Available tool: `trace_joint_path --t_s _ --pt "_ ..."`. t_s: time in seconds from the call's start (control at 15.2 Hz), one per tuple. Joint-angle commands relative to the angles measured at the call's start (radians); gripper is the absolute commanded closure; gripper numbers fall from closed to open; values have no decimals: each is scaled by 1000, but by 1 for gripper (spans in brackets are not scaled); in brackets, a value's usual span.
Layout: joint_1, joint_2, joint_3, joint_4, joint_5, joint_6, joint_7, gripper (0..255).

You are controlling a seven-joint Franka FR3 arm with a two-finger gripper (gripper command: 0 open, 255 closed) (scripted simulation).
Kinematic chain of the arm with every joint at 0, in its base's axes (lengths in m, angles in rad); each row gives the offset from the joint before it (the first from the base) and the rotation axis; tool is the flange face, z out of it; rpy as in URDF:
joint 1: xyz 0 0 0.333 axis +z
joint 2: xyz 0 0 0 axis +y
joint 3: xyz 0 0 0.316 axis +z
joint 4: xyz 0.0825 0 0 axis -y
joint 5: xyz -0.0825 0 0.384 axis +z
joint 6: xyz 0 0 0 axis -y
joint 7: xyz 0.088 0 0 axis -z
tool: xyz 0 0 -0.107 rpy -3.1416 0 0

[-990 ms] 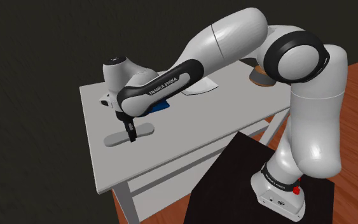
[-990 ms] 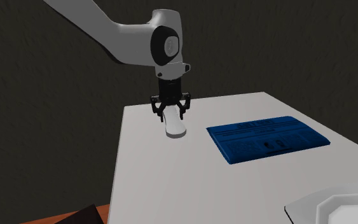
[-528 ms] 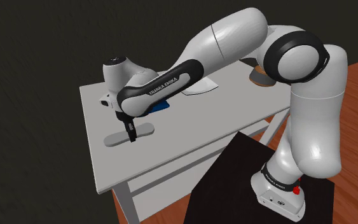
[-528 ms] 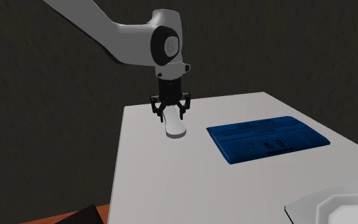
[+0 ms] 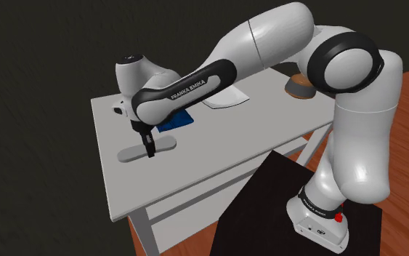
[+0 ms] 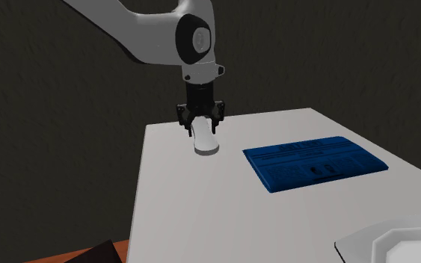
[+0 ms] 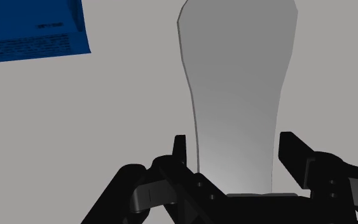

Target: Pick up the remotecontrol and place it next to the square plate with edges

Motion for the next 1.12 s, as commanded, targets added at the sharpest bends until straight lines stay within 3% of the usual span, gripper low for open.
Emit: trace_joint_path --t_s 0.0,0.79,1.06 --pt "1 -10 2 14 3 -23 0 255" --pt "-1 -61 8 101 17 -161 -11 255" --pt "-50 -195 -8 -84 45 -105 -77 255"
